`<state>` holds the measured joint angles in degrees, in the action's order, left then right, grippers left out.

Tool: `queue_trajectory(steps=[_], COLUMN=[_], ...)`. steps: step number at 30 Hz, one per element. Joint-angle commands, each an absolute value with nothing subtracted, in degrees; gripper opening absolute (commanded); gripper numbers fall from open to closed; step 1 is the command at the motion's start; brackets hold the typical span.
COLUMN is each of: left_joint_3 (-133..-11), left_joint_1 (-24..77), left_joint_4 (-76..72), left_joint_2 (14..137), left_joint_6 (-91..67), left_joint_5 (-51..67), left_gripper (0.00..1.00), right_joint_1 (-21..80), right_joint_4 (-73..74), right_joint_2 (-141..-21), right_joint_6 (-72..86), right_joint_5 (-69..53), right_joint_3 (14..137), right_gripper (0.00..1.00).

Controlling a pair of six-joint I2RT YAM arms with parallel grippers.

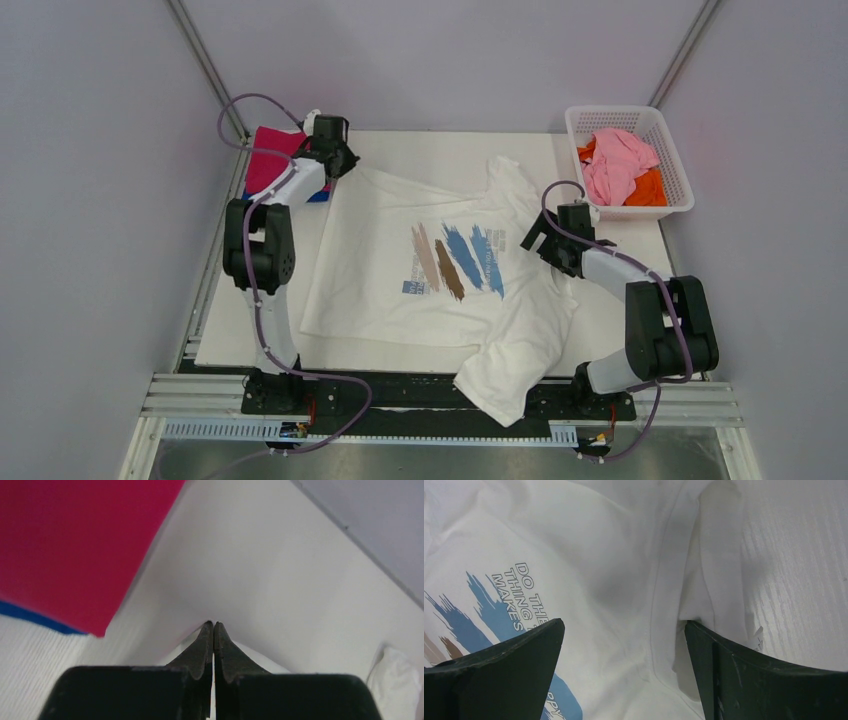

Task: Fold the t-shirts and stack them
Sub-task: Flatten out the tshirt

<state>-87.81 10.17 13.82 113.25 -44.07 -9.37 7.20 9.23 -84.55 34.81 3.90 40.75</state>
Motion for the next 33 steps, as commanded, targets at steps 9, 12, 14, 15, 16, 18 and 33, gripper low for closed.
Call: queue_trajectory(steps=[9,12,14,15,16,18,33], left_joint_3=[-117.0,-114.9,-112.7,-110.2,-108.8,-104.0,-63.4], left_joint_1=[6.9,7.0,7.4,7.7,8.3,9.5,17.1], left_joint_4=[28.2,26.1,25.6,25.3,25.1,24.8,18.1], left_joint_2=[130.8,127.2,124.0,121.6,120.4,116.1,96.8], left_joint_6=[-47.8,-44.7,-43.1,-42.5,-41.3,-39.4,-39.1], left_joint_5=[-19.4,-13.1,-10.3,-9.6,-8.7,-8.2,-0.9], left_gripper=[0.99,1.0,1.0,1.0,1.0,1.0,1.0], right_joint_1=[7.1,7.0,7.2,7.2,7.1,7.2,10.7], right_joint_4=[7.2,7.2,7.4,7.7,8.0,9.1,12.8], right_joint_2=[-82.2,-80.8,-79.9,-79.3,-78.7,-77.3,-81.7], right_joint_6=[32.8,32.3,32.2,32.1,32.2,32.3,33.3], right_joint_5=[3.5,2.5,2.0,2.0,2.1,2.8,2.4], right_joint_3=[39.7,40.0,40.1,40.2,40.2,40.3,43.1], right_gripper=[1.0,1.0,1.0,1.0,1.0,1.0,1.0])
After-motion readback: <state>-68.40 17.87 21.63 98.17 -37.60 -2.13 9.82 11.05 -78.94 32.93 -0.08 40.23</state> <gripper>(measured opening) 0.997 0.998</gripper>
